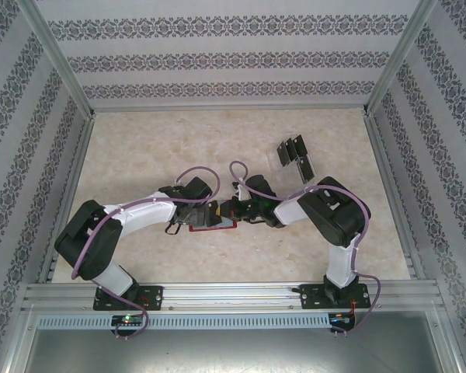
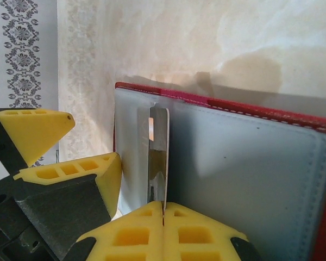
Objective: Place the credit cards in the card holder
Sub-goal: Insert the credit card into the card slot.
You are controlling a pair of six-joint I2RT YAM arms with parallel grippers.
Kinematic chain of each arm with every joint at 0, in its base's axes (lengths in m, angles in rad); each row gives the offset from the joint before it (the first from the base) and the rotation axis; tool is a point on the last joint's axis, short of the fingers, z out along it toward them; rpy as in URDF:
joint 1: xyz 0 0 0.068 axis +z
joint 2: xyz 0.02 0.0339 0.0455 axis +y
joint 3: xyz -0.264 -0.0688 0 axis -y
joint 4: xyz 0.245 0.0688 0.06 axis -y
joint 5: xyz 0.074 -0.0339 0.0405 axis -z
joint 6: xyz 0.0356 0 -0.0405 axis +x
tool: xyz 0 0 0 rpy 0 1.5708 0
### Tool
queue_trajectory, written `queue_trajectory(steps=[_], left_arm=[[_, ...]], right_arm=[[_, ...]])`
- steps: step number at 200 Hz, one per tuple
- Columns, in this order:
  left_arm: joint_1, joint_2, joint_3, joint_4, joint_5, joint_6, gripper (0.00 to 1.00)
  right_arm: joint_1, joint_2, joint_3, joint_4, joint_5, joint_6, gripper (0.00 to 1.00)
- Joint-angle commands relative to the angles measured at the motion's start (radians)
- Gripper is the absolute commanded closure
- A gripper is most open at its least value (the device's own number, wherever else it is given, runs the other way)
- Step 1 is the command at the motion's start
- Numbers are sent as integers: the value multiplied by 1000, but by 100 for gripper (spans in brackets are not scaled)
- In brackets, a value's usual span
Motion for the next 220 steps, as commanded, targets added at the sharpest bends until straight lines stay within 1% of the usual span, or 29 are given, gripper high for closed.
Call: queue_trajectory(steps=[1, 28, 53, 79, 132, 220], left_arm=[[10, 14, -30, -37, -3, 1, 0], [10, 13, -31, -37, -3, 2, 0], [10, 13, -31, -35, -1, 0, 0], [9, 11, -34, -35, 0, -2, 0], [10, 11, -34, -33, 1, -2, 0], [10, 12, -38, -29, 2, -3, 0]], right_arm=[[28, 29, 11, -83, -1, -44, 100], [34, 26, 9, -101, 10, -49, 100], [33, 13, -10, -106, 58, -29, 100], [29, 17, -35, -59, 88, 14, 100], [33, -1, -79, -18, 158, 72, 100], [76, 13, -84, 12, 183, 125, 100]])
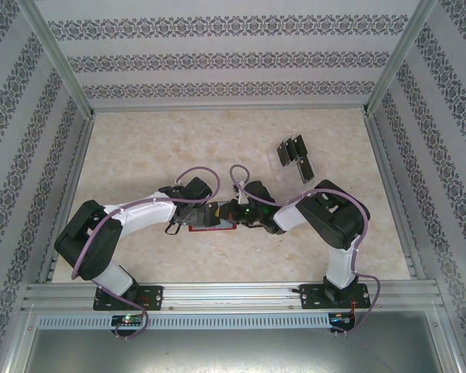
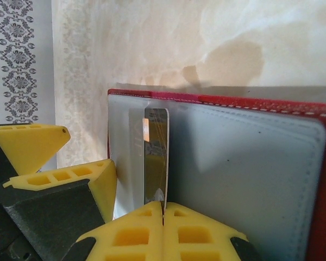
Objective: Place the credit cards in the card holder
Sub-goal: Insert the credit card into the card slot.
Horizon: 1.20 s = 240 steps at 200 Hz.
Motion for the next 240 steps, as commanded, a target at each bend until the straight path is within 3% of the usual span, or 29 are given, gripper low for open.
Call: queue_trajectory(steps=[1, 45, 69, 94, 158, 180, 211, 240], left_arm=[[9, 12, -37, -33, 2, -2, 0], [9, 12, -39, -31, 4, -4, 0], [10, 12, -36, -30, 3, -4, 0], [10, 11, -32, -29, 5, -3, 0], [10, -29, -11, -53, 0, 6, 0], [10, -55, 15, -69, 4, 19, 0], [10, -78, 55, -57, 60, 47, 0], [9, -76, 79, 5, 150, 66, 0]], right_arm=[[26, 23, -26, -83, 54, 17, 100], [38, 31, -28, -70, 53, 29, 100], [35, 1, -30, -94, 44, 6, 70], [26, -61, -24, -156, 40, -30, 54], [2, -183, -39, -262, 56, -77, 50], [-4, -205, -46, -287, 70, -87, 58], [-13, -203, -55, -304, 91, -94, 91], [-17, -167, -53, -305, 102, -104, 100]])
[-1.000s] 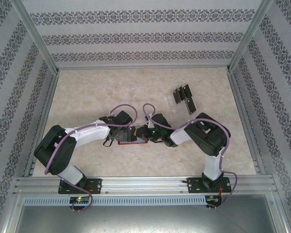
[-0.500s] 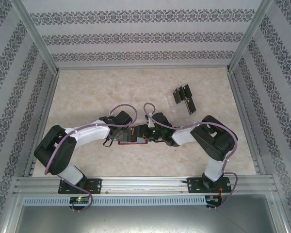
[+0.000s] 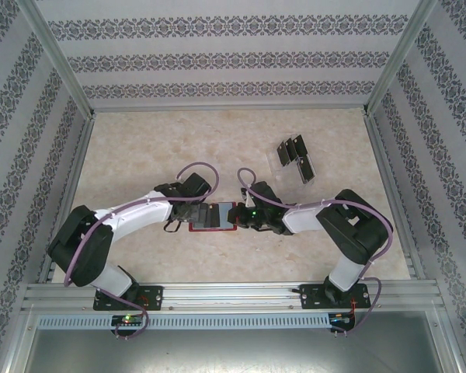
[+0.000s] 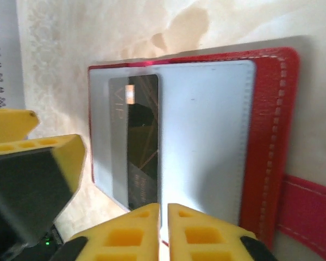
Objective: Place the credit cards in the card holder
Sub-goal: Insert the credit card into the card slot.
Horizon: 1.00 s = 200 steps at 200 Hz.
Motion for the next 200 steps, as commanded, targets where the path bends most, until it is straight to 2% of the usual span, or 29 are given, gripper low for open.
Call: queue_trajectory(steps=[1, 66, 150, 200], left_arm=[[9, -13, 38, 31, 83, 38, 0], [-9, 84, 98, 142, 214, 16, 0], [-18, 191, 98, 190, 211, -7, 0], [-18, 217, 91, 145, 172, -3, 0]], right_arm=[[-11, 22, -8, -15, 26, -25, 100], [-11, 60, -35, 11, 51, -15, 100], [-10, 60, -45, 15, 55, -13, 100], [-8, 64, -40, 4, 65, -10, 100]])
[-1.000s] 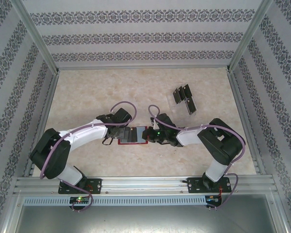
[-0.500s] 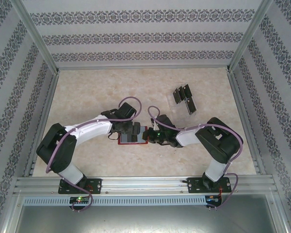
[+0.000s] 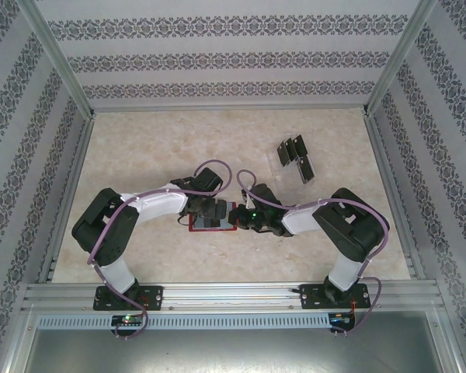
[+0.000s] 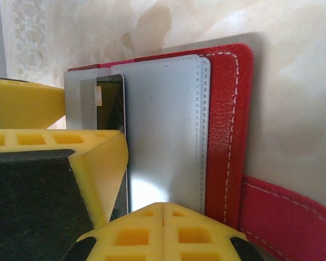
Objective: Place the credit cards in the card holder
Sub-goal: Insert the credit card into the card slot.
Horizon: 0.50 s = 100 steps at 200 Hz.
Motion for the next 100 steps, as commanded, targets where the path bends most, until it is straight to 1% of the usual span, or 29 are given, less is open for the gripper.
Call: queue_trajectory(steps=[1, 60, 100], left_arm=[[-9, 12, 3, -23, -24, -9, 0], [-5, -18, -19, -100, -104, 7, 0], [14, -39, -42, -119, -133, 24, 0]], right_arm=[[-8, 34, -20, -50, 51, -8, 100], [-8, 38, -18, -75, 64, -7, 100], [-8, 40, -21, -79, 66, -7, 100]])
